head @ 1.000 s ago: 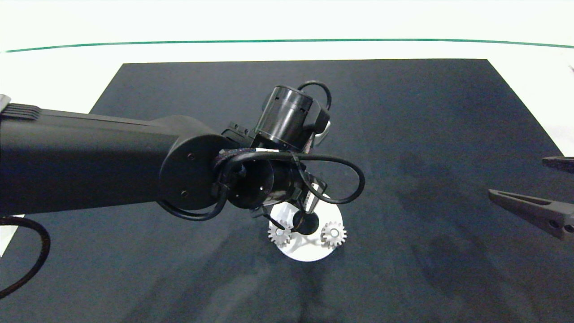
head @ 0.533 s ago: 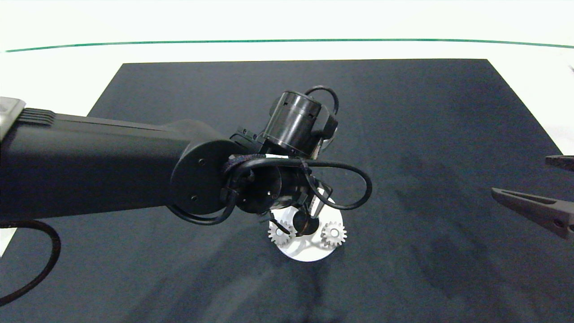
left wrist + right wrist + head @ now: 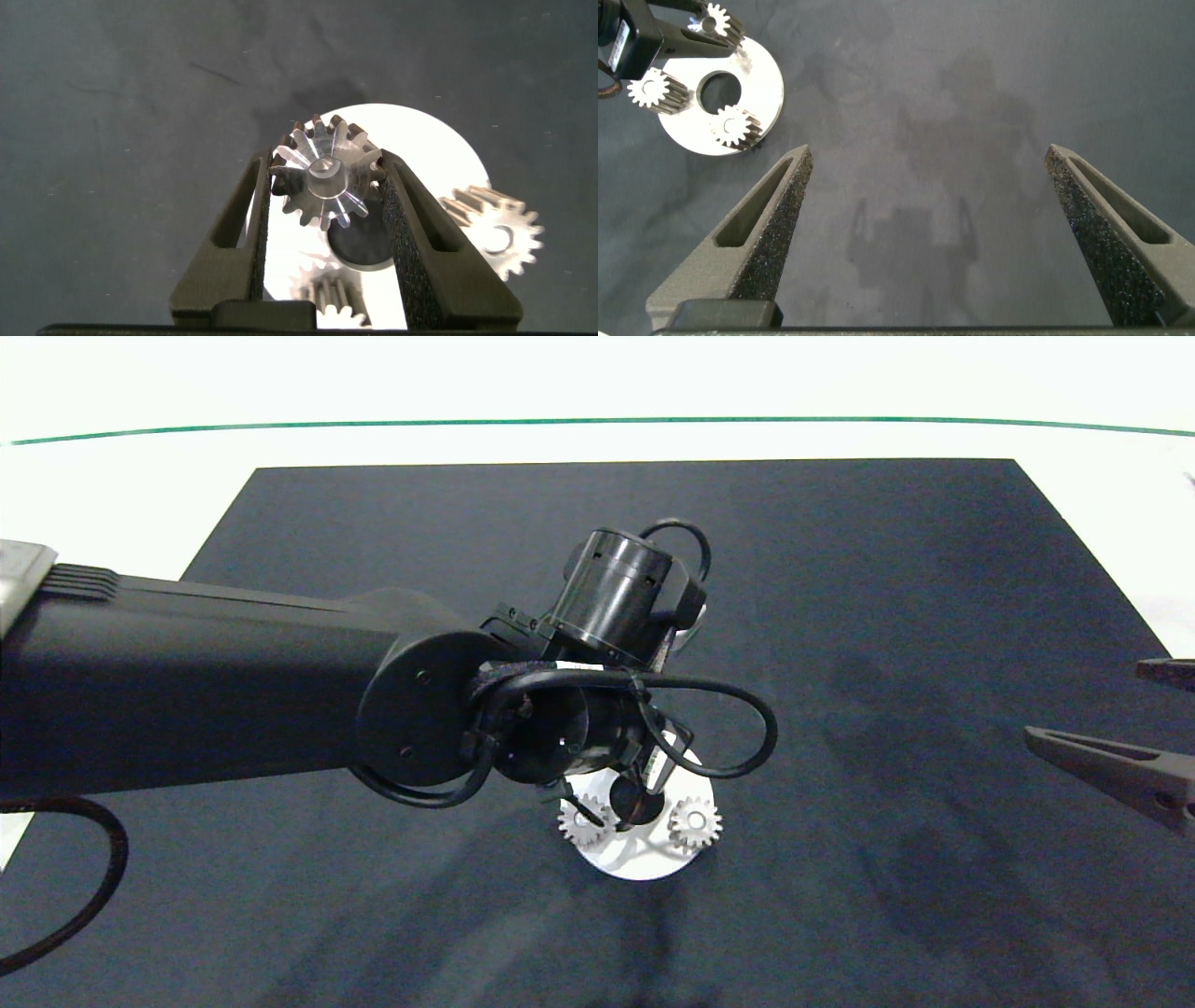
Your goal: Install three planetary gears onto the carrier pins
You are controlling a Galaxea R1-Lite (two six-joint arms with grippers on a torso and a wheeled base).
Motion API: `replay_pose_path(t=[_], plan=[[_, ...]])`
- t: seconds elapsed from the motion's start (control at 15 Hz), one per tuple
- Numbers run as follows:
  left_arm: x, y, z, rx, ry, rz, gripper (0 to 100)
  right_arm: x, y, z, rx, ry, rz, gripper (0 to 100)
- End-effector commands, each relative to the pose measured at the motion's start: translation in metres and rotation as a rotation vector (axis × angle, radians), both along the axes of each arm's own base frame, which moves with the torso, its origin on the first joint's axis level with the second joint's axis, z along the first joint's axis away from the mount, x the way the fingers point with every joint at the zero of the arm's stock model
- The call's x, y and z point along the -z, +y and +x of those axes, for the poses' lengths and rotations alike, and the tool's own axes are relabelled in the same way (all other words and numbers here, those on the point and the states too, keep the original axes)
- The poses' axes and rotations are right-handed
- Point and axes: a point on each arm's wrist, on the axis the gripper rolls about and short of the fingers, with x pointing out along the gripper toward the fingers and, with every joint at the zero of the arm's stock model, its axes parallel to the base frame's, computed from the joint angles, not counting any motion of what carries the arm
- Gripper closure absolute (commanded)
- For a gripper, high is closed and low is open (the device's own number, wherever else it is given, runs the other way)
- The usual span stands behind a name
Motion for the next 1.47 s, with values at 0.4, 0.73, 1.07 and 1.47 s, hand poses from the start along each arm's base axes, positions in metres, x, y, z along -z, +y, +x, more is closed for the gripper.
replay_pose_path(t=[0.4, 0.73, 1.07, 1.47], plan=[[0.0014, -0.0001, 0.0007, -0.004, -0.004, 0.012, 90, 0.0007, 0.0005, 0.0005, -0.002, 0.005, -0.004, 0], [0.0054, -0.0020, 0.0028, -0.015, -0.007, 0.029, 90, 0.0003, 0.0001, -0.0003, -0.003, 0.001, -0.007, 0], [0.0073, -0.0045, 0.0043, -0.011, -0.012, 0.041, 90, 0.0001, -0.0001, -0.0006, -0.003, -0.001, -0.006, 0], [0.0069, -0.0053, 0.0021, -0.011, -0.015, 0.043, 0, 0.0007, 0.0001, -0.0002, -0.003, 0.002, -0.007, 0]])
